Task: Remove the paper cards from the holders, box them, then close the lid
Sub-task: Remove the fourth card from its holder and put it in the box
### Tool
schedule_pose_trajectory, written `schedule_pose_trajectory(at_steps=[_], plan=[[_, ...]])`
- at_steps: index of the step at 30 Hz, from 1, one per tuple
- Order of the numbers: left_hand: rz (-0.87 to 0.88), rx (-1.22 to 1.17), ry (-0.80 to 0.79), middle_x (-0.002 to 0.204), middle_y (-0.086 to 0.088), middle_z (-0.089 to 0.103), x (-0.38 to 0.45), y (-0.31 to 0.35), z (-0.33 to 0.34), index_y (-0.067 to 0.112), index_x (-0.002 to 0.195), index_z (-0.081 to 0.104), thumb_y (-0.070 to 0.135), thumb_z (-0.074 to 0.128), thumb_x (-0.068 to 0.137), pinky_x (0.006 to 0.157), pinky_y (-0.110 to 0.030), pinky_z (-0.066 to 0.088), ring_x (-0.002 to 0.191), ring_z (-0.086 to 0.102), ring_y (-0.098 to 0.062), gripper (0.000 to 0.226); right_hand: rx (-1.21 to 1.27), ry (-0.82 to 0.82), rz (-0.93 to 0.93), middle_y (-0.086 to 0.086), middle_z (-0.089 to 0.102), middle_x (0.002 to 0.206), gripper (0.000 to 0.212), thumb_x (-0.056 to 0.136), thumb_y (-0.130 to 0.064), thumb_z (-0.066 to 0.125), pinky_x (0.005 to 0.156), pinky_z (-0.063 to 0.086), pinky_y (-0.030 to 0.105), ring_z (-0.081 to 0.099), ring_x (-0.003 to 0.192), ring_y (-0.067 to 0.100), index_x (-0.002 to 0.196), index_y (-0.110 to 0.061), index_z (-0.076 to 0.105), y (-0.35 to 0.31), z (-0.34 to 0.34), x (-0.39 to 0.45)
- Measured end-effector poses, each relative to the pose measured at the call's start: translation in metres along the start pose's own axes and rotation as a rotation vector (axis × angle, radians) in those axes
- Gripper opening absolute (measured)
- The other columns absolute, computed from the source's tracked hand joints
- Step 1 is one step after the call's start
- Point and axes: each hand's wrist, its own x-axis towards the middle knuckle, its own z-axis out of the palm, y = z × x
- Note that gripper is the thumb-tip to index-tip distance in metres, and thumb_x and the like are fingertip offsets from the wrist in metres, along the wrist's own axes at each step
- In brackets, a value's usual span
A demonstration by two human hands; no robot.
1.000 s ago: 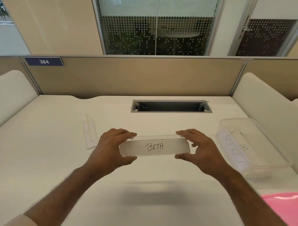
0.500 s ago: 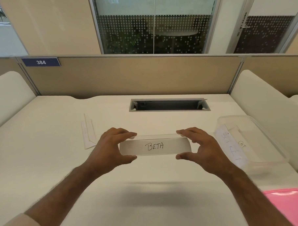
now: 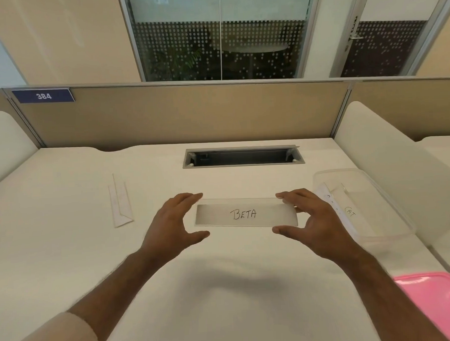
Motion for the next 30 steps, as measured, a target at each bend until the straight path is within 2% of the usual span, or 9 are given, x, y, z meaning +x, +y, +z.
schedule_pose_trajectory(at_steps=[3, 6, 11, 15, 19, 25, 30], plan=[[-0.170, 0.033, -0.011, 0.146, 0.007, 0.047, -0.006, -0.015, 0.031, 0.025, 0.147, 0.042, 0.048, 0.082, 0.071, 0.106, -0.031, 0.039, 0.132, 0.044, -0.014, 0.089, -0.068, 0.065, 0.031, -0.018, 0.057, 0.110, 0.063, 0.064, -0.030, 0.088, 0.076, 0.050, 0.019, 0.055, 0.104, 0.007, 0.121, -0.029, 0.062, 0.013, -0.013, -0.005], [-0.300, 0.081, -0.070, 0.155, 0.000, 0.039, -0.015, -0.022, 0.066, 0.020, 0.152, 0.034, 0.059, 0.067, 0.081, 0.114, -0.033, 0.030, 0.143, 0.034, -0.018, 0.087, -0.143, 0.129, 0.080, -0.016, 0.057, 0.108, 0.063, 0.063, -0.029, 0.088, 0.069, 0.049, 0.022, 0.055, 0.098, 0.008, 0.121, -0.026, 0.062, 0.027, -0.027, -0.015], [-0.277, 0.189, -0.116, 0.162, -0.003, 0.027, -0.018, -0.010, 0.115, 0.013, 0.156, 0.021, 0.066, 0.041, 0.091, 0.121, -0.033, 0.012, 0.151, 0.019, -0.020, 0.086, -0.197, 0.243, 0.143, -0.008, 0.058, 0.106, 0.064, 0.062, -0.030, 0.089, 0.075, 0.050, 0.027, 0.056, 0.095, 0.011, 0.120, -0.023, 0.062, 0.046, -0.048, -0.028], [-0.269, 0.232, -0.208, 0.166, -0.001, 0.012, -0.013, -0.001, 0.141, 0.013, 0.157, 0.011, 0.067, 0.031, 0.093, 0.122, -0.032, 0.001, 0.153, 0.004, -0.017, 0.086, -0.262, 0.356, 0.178, -0.002, 0.059, 0.104, 0.063, 0.064, -0.031, 0.088, 0.071, 0.052, 0.031, 0.057, 0.090, 0.017, 0.120, -0.018, 0.062, 0.057, -0.071, -0.037], [-0.258, 0.252, -0.280, 0.167, 0.000, 0.003, -0.012, 0.003, 0.164, 0.013, 0.158, 0.005, 0.071, 0.023, 0.092, 0.123, -0.033, -0.002, 0.153, -0.003, -0.016, 0.089, -0.350, 0.462, 0.226, 0.002, 0.059, 0.103, 0.061, 0.065, -0.030, 0.087, 0.069, 0.050, 0.034, 0.057, 0.083, 0.019, 0.118, -0.015, 0.062, 0.067, -0.099, -0.043], [-0.236, 0.325, -0.245, 0.167, 0.000, 0.004, -0.010, -0.004, 0.176, 0.013, 0.158, 0.009, 0.075, 0.016, 0.089, 0.124, -0.035, 0.003, 0.153, 0.000, -0.015, 0.093, -0.504, 0.517, 0.297, 0.008, 0.059, 0.102, 0.060, 0.065, -0.027, 0.087, 0.070, 0.047, 0.032, 0.053, 0.078, 0.018, 0.116, -0.012, 0.061, 0.088, -0.136, -0.049], [-0.239, 0.337, -0.240, 0.167, 0.001, 0.006, -0.011, -0.007, 0.180, 0.013, 0.158, 0.009, 0.076, 0.016, 0.088, 0.124, -0.035, 0.003, 0.153, 0.001, -0.014, 0.094, -0.639, 0.497, 0.322, 0.013, 0.060, 0.104, 0.062, 0.065, -0.025, 0.087, 0.074, 0.051, 0.051, 0.060, 0.083, 0.034, 0.118, -0.009, 0.060, 0.100, -0.141, -0.048]])
